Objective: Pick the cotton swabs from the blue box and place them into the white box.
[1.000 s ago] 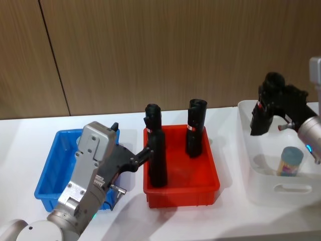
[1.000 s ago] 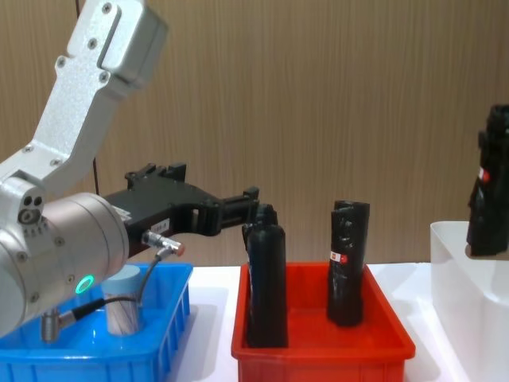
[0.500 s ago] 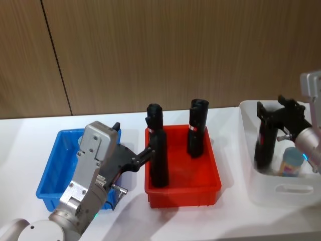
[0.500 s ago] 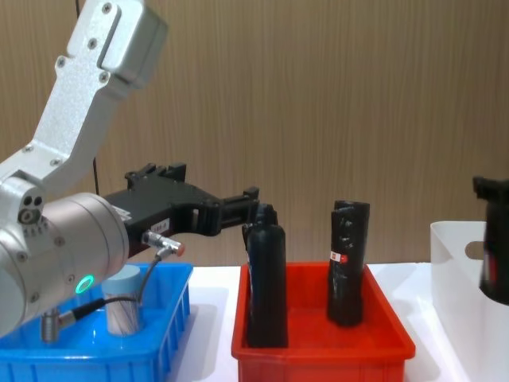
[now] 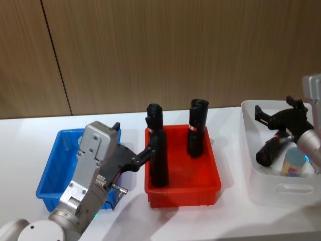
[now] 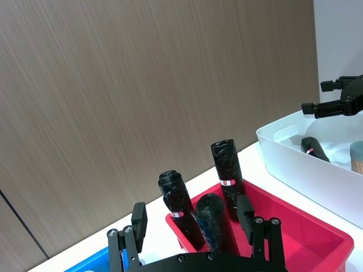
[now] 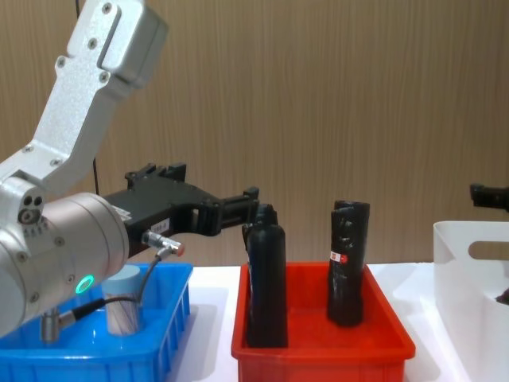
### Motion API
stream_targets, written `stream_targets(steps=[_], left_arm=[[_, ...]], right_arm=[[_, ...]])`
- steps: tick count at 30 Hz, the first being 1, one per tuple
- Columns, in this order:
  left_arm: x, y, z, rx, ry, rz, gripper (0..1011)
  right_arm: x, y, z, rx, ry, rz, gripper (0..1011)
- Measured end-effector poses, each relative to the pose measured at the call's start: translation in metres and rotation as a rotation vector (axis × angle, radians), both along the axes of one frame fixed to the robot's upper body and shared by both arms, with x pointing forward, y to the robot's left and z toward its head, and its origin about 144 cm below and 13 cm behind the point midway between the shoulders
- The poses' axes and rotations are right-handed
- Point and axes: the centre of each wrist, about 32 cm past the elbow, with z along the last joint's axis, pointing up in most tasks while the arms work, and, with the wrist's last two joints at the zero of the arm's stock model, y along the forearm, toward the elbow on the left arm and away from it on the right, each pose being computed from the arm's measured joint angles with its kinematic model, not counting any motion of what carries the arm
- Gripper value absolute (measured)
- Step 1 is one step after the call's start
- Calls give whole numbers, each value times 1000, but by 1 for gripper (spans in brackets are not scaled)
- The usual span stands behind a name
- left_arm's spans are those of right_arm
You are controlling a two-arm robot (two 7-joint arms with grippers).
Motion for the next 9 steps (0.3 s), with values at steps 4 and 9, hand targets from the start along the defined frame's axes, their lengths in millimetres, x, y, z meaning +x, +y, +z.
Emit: stream_targets(steps=[4,9], left_arm=[[0,0,0,0,0,0,1004],[0,0,0,0,0,0,1004]], right_arm=[[0,-1,-1,0,-1,-1,1001],[-1,-2,-1,1,-2,-2,1002]])
